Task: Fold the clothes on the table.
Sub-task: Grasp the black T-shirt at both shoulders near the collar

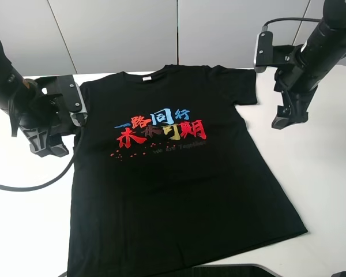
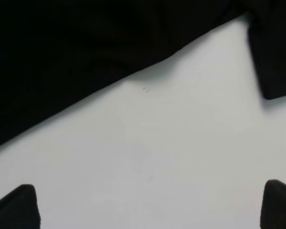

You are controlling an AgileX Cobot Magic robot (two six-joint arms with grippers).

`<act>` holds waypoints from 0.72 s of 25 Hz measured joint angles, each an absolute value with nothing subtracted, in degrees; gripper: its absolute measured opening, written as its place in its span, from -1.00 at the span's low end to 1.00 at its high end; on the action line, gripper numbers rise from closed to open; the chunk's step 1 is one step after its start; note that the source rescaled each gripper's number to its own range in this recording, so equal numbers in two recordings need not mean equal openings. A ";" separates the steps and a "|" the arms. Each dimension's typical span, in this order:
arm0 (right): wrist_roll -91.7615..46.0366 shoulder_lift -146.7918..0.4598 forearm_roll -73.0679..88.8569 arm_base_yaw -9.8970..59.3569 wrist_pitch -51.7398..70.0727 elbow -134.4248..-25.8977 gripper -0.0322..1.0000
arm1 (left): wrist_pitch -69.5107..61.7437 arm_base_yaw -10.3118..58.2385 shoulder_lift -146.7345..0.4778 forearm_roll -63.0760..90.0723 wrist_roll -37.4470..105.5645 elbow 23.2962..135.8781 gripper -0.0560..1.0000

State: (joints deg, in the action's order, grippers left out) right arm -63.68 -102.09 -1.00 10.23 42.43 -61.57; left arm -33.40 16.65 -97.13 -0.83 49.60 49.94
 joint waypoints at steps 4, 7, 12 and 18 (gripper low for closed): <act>-65.52 -104.07 -2.18 10.23 41.57 -61.57 1.00 | -31.01 19.13 -98.51 -7.01 50.09 49.94 0.77; -65.62 -104.07 -2.18 10.23 39.80 -61.57 1.00 | -29.89 20.36 -99.25 -10.39 50.54 49.94 0.53; -65.76 -104.07 -2.18 10.23 37.68 -61.57 1.00 | -27.02 21.11 -99.48 -11.71 50.69 49.94 0.46; -66.18 -104.30 -1.11 13.01 34.26 -61.57 1.00 | -23.71 21.11 -99.61 -12.34 47.79 50.03 0.96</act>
